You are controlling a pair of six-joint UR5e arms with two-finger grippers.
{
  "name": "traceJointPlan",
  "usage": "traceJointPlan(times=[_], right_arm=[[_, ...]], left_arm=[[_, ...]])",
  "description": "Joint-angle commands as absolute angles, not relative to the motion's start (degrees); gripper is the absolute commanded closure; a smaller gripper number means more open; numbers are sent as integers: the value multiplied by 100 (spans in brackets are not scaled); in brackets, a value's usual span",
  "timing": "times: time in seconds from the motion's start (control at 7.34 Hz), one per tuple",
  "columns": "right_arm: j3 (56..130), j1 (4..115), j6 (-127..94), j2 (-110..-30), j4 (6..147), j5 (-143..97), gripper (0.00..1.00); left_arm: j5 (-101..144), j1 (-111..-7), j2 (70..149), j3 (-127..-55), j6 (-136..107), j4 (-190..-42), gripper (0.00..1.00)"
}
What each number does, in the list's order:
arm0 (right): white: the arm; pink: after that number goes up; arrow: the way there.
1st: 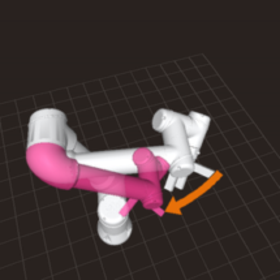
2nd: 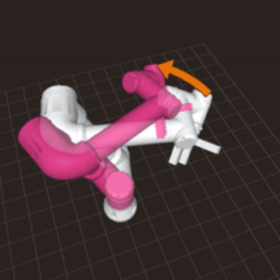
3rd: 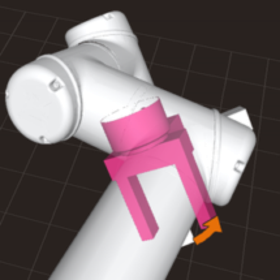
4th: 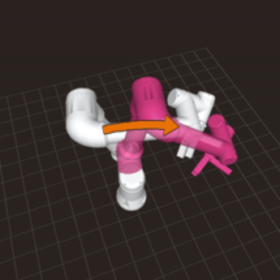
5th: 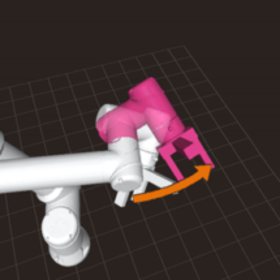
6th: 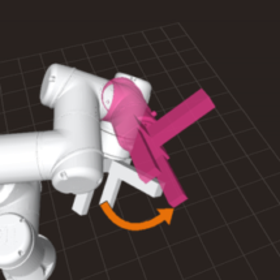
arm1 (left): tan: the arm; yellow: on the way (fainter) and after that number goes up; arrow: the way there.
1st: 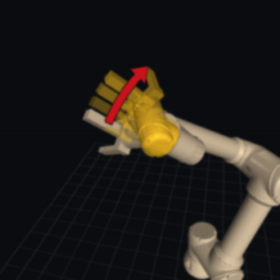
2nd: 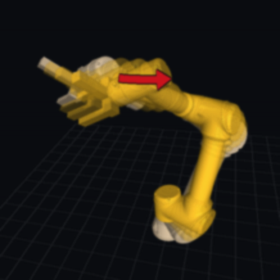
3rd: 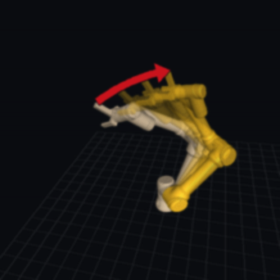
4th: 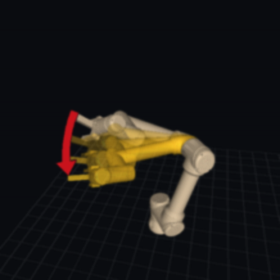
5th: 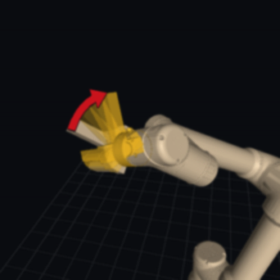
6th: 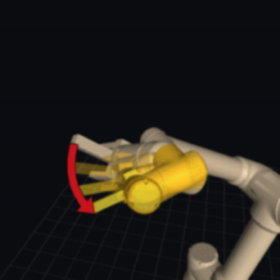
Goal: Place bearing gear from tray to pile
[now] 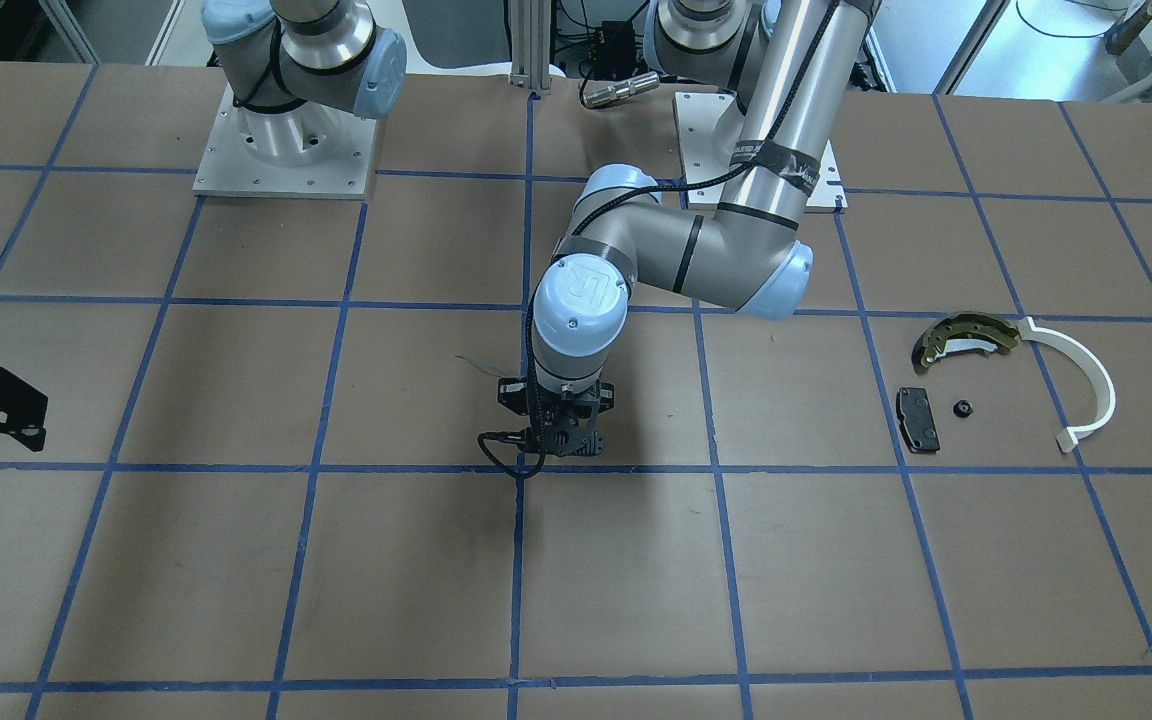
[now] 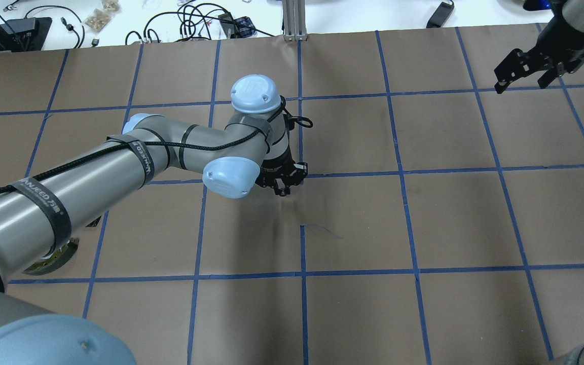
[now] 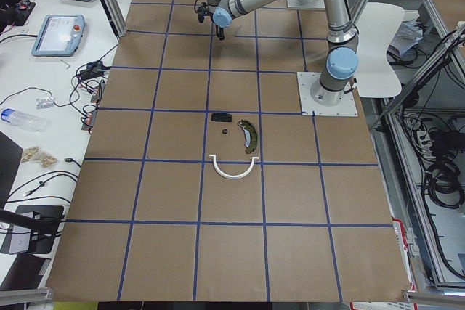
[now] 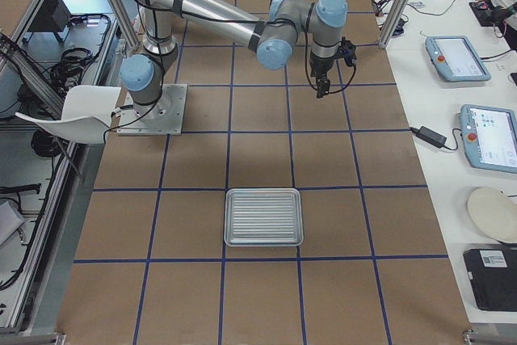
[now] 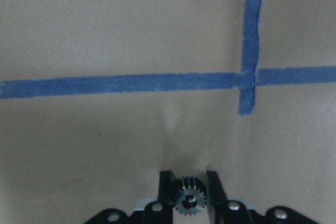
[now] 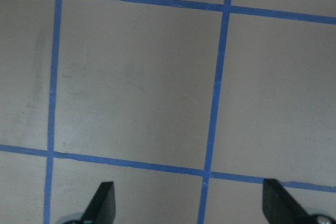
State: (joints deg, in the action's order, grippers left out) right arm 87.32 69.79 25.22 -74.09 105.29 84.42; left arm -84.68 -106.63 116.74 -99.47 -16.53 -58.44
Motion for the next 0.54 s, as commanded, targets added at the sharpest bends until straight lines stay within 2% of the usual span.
traceJointPlan(times=[0.0,0.27,0.41], right_arm=[[8736,7005,1917,-7767,9918,8279,0],[8745,7476,1846,-7814,9571,8419,0],[8763,7775,1611,-7813,9563,8707,0]], left_arm=[[-8525,-9708,11558,-9285,-728,-7067,100],[-8876,-8715,11461,-8765,223,-7985,100],[-8955,-8110,11461,-8780,985,-8172,100]])
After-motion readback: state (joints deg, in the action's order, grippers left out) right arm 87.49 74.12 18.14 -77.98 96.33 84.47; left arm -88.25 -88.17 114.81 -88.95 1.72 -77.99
